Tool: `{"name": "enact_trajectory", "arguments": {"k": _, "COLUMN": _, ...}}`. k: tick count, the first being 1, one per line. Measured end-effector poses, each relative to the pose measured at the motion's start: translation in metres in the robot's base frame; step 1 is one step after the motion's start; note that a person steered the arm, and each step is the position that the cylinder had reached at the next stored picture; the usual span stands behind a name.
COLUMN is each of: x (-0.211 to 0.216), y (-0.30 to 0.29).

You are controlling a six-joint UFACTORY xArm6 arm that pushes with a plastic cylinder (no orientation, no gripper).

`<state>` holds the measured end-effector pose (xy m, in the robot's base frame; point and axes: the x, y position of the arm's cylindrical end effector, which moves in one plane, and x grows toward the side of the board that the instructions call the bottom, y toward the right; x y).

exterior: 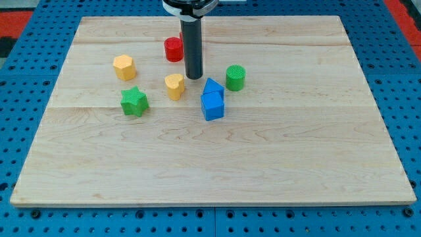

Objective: Move the blue triangle along with the blue cube slightly down

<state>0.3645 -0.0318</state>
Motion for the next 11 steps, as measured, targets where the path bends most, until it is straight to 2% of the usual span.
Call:
{"name": "enact_trajectory", "arguments": {"k": 3, "x": 0.017, "y": 0.003}}
{"name": "enact_trajectory", "arguments": {"k": 5, "x": -0.008, "y": 0.026}}
{"name": "enact_trajectory", "arguments": {"k": 10, "x": 0.047, "y": 0.04}}
{"name": "enact_trajectory", "arguments": {"k": 11, "x": 0.044, "y": 0.041}}
